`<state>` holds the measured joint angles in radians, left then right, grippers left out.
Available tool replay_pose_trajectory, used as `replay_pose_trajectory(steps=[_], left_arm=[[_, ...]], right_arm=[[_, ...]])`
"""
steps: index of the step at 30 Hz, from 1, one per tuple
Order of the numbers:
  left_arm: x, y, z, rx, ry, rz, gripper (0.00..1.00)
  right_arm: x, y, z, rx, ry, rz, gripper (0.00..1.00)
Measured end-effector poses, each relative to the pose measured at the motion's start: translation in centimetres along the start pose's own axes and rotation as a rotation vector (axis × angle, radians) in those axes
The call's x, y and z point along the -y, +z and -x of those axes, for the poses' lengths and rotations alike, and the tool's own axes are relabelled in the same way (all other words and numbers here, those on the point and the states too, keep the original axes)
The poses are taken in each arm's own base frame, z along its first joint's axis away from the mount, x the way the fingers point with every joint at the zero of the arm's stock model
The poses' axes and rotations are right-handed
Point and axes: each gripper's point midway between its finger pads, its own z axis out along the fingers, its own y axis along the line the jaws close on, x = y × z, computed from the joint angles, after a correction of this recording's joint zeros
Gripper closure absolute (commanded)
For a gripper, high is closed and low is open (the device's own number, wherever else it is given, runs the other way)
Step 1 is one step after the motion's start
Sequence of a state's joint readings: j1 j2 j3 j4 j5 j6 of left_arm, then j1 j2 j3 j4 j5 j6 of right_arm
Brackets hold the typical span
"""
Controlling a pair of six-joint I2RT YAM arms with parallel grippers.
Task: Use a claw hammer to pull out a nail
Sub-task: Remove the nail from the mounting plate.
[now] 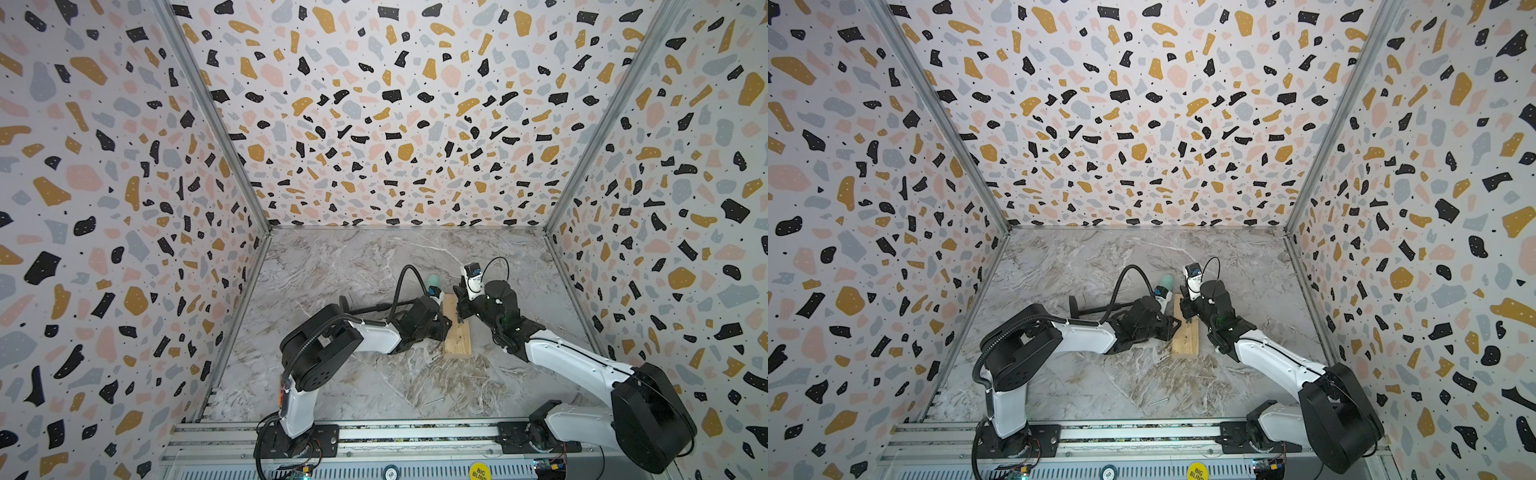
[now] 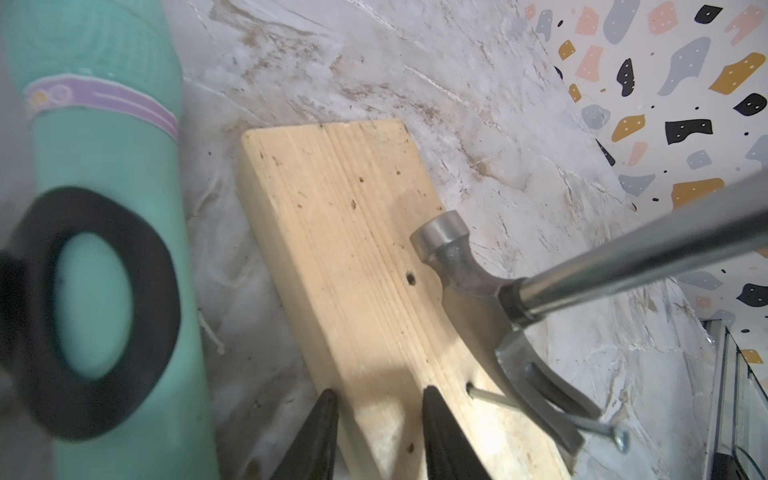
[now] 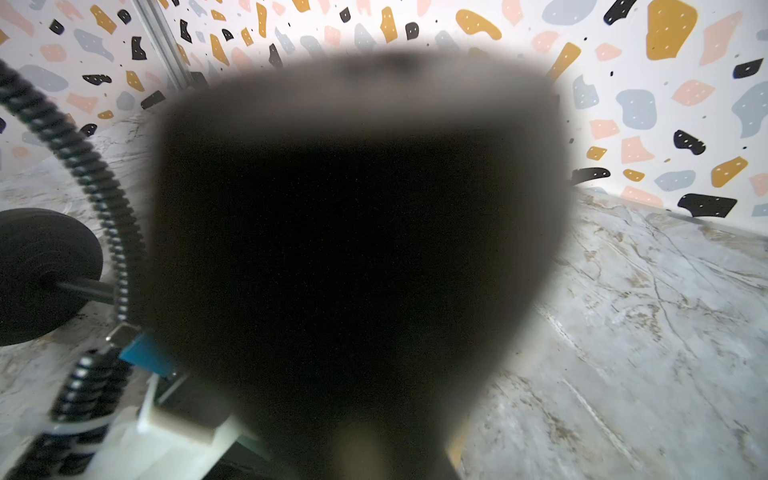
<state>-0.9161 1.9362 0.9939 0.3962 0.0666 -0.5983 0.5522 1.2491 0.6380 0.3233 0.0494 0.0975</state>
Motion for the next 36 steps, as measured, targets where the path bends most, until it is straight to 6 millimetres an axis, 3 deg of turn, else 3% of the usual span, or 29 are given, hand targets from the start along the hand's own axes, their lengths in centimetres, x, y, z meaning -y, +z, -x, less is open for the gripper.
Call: replay_pose_trajectory(steps=[15, 36], left_arm=[[0.1, 0.0, -0.1, -0.004, 0.0, -0.001, 0.64], [0.2, 0.3, 0.1, -0.003, 0.0, -0.002, 0.64]], right_arm=[[0.5, 0.8, -0.6, -0.117, 0.059, -0.024, 1.0], [3.0, 3.4, -0.3, -0.227, 0.211, 0.005, 1.0]])
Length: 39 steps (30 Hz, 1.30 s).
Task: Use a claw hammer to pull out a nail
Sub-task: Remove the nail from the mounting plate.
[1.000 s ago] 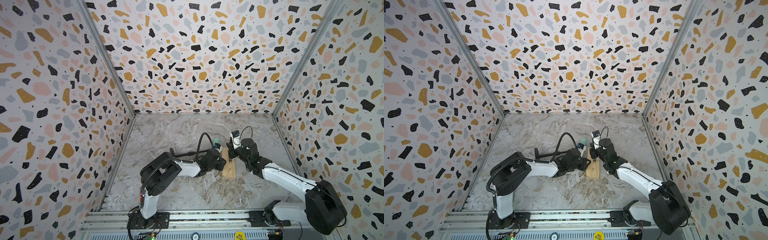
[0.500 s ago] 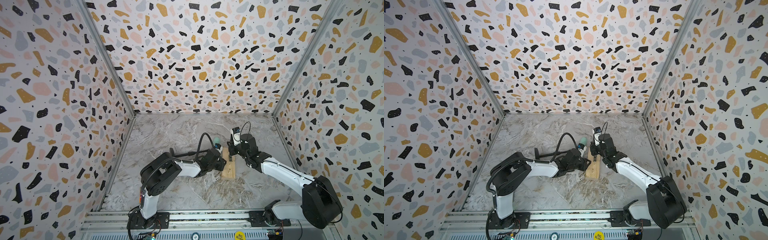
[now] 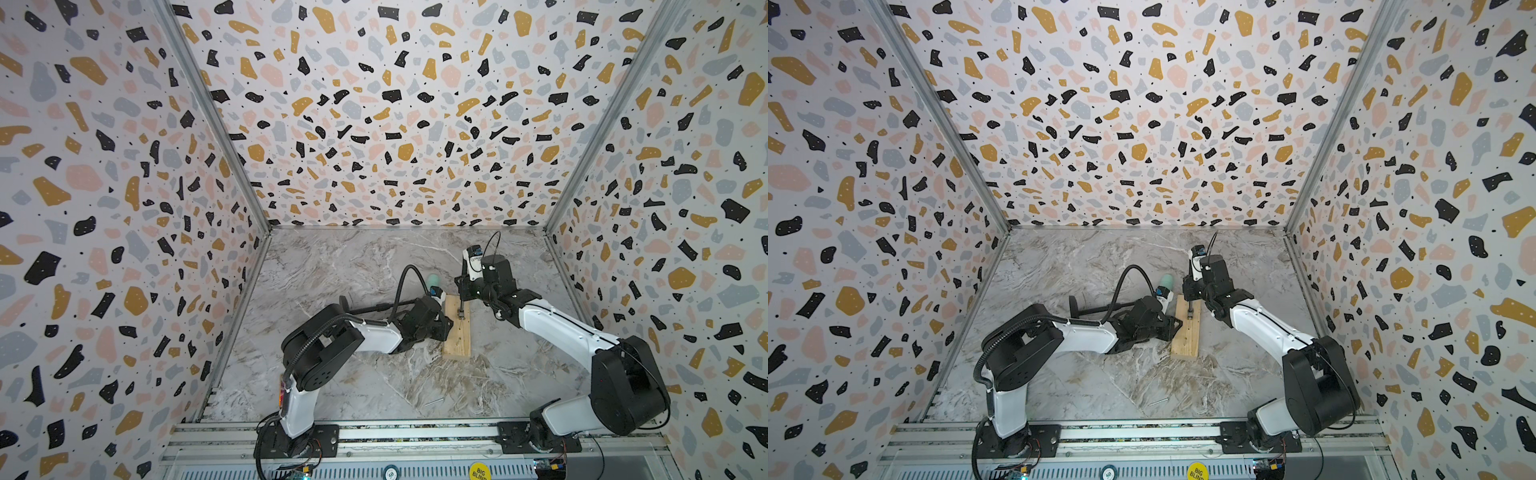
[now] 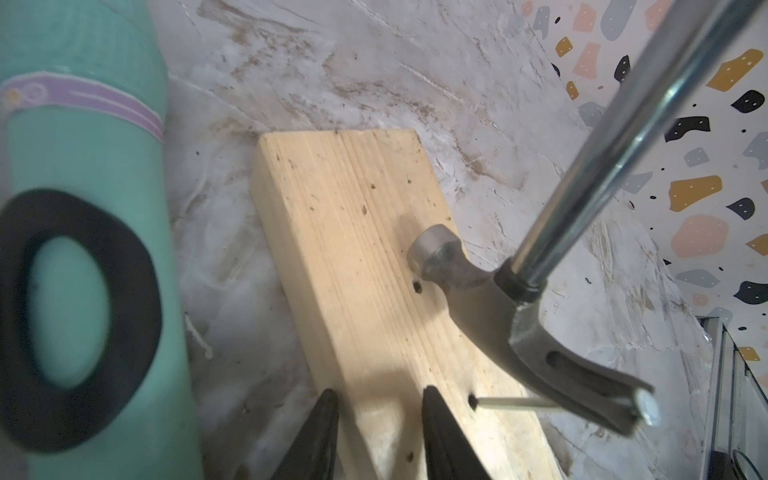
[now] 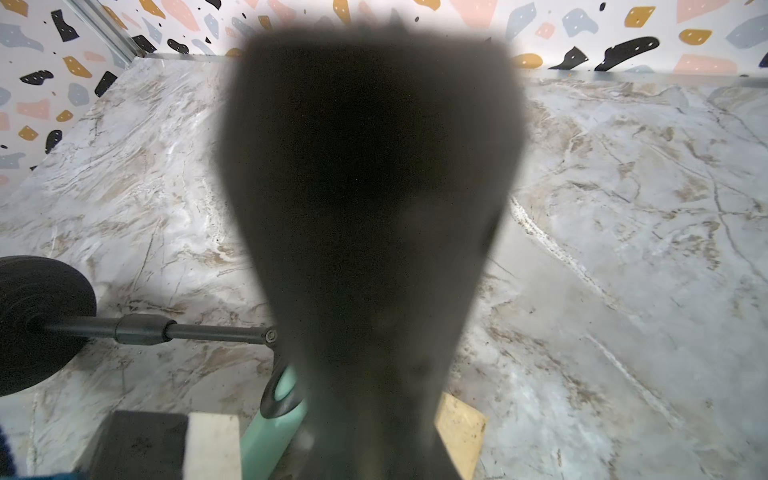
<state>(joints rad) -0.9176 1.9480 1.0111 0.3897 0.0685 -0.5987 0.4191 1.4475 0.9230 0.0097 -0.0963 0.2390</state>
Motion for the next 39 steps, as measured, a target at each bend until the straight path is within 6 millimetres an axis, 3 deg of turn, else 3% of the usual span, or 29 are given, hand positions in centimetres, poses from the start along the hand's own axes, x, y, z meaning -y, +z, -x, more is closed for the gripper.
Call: replay_pose_trajectory(steps=[14, 20, 26, 30, 35, 39], left_arm=[[0.0, 0.0, 0.0, 0.0, 0.0, -0.001, 0.65], [-0.1, 0.0, 0.0, 0.001, 0.013, 0.005, 0.58], [-0.5, -0.5, -0.1, -0.002, 0.046, 0.025, 0.42], [-0.6, -2.0, -0.5, -0.006, 0.083, 0.032, 0.32], [1.0, -4.3, 1.7, 0.055, 0.143, -0.007, 0.01], [3.2, -6.2, 3.8, 0.117, 0.181, -0.077, 0.0]], right_arm=[[1.3, 1.3, 0.1, -0.034, 0.044, 0.026, 1.0], [1.6, 1.9, -0.6, -0.061, 0.054, 0.031, 1.0], [1.7, 2.2, -1.5, -0.093, 0.062, 0.029, 1.0], [1.7, 2.2, -1.6, -0.095, 0.066, 0.029, 1.0], [1.7, 2.2, -1.5, -0.094, 0.073, 0.03, 1.0], [1.7, 2.2, -1.5, -0.093, 0.08, 0.03, 1.0]])
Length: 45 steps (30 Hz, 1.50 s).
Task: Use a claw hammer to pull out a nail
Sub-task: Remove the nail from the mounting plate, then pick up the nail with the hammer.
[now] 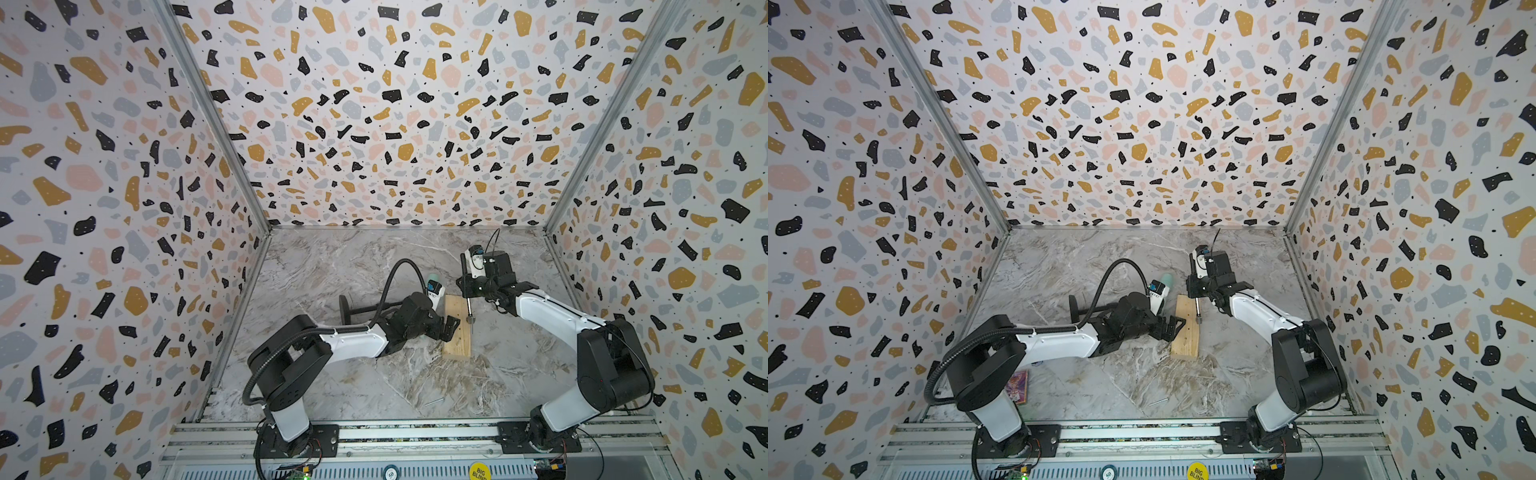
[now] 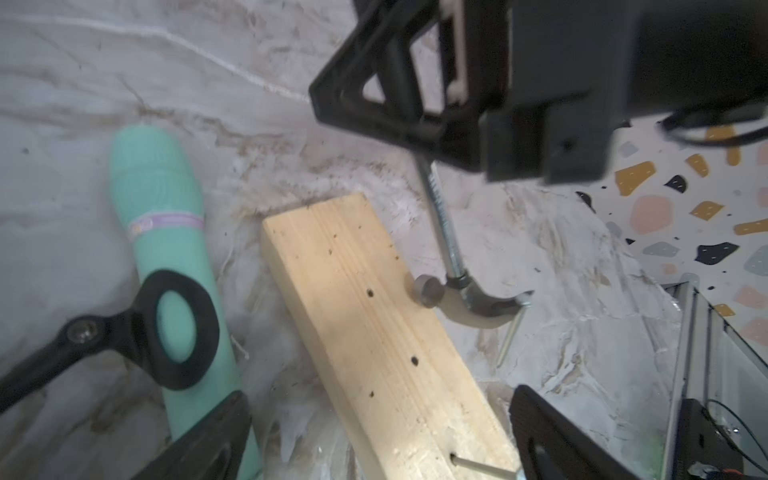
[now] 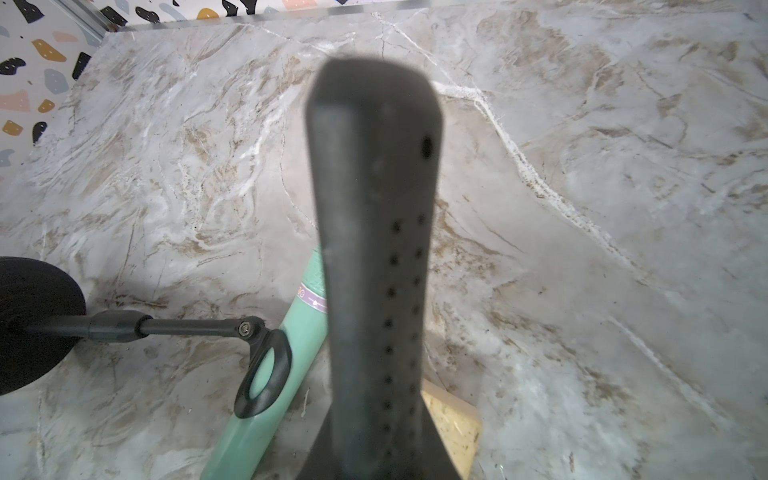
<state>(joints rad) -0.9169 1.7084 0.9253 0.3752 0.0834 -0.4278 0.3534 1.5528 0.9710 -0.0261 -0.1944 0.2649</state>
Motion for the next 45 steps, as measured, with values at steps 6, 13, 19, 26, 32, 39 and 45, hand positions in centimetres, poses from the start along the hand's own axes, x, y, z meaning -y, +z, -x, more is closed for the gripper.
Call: replay_pose_trajectory(steps=[6, 13, 19, 26, 32, 39, 45], left_arm=[[2.7, -0.2, 0.1, -0.024, 0.029, -0.149, 0.02], [3.9, 0.5, -1.6, -0.09, 0.025, -0.24, 0.0], [4.2, 0.7, -1.8, -0.1, 0.022, -0.28, 0.06], [3.6, 2.6, -2.1, -0.121, 0.003, -0.286, 0.17], [3.0, 3.6, -2.4, -0.134, -0.025, -0.29, 0.33], [3.2, 3.9, -2.3, -0.132, -0.047, -0.312, 0.48], [3.3, 4.1, -2.2, -0.13, -0.06, -0.323, 0.58]], right_arm=[[-0.1, 0.0, 0.3, 0.013, 0.012, 0.005, 1.0], [-0.4, -0.1, 1.3, 0.052, 0.028, 0.02, 1.0], [-0.8, -0.1, 1.9, 0.078, 0.034, 0.032, 1.0], [-1.1, 0.7, 2.0, 0.074, 0.036, 0.039, 1.0], [-1.2, 0.8, 2.1, 0.072, 0.039, 0.041, 1.0], [-1.1, 0.9, 2.1, 0.072, 0.045, 0.039, 1.0], [-0.8, 1.1, 2.2, 0.074, 0.047, 0.026, 1.0]])
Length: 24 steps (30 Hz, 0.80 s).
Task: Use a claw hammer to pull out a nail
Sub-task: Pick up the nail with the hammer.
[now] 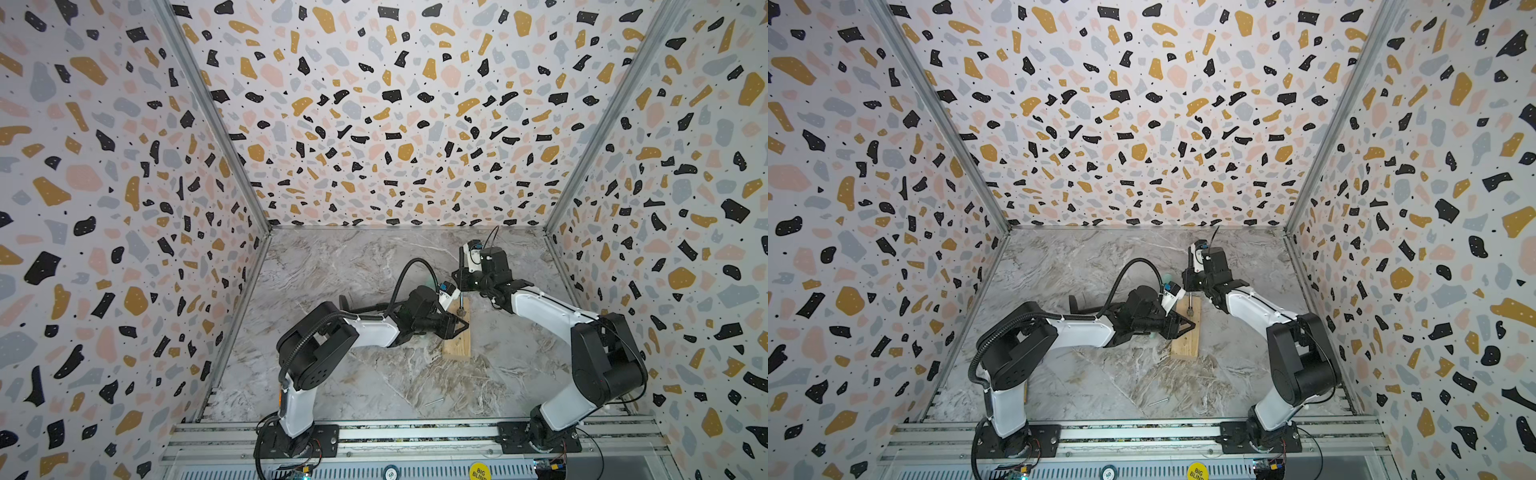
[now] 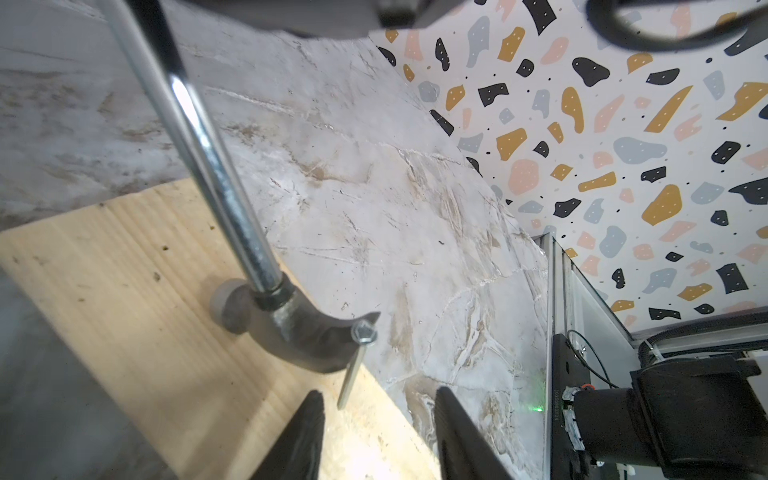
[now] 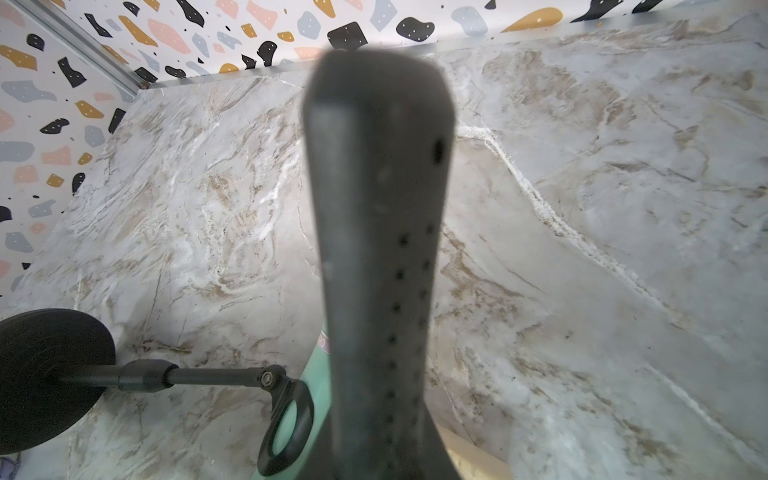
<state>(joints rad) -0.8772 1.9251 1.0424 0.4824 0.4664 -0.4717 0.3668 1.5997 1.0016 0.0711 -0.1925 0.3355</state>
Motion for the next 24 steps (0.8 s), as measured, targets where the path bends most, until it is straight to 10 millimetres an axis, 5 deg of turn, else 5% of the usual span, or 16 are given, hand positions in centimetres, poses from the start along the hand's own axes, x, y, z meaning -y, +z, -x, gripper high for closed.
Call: replay_pose_trajectory(steps=[13, 24], left_arm=[[-0.6, 0.8, -0.4, 0.001, -0.036, -0.021, 0.73], [-1.0, 1.3, -0.4, 0.003, -0.06, -0.02, 0.7]], right_arm=[[0.3, 0.0, 0.1, 0.005, 0.001, -0.013, 1.0], [0.2, 0.0, 0.3, 0.011, 0.001, -0.01, 1.0]])
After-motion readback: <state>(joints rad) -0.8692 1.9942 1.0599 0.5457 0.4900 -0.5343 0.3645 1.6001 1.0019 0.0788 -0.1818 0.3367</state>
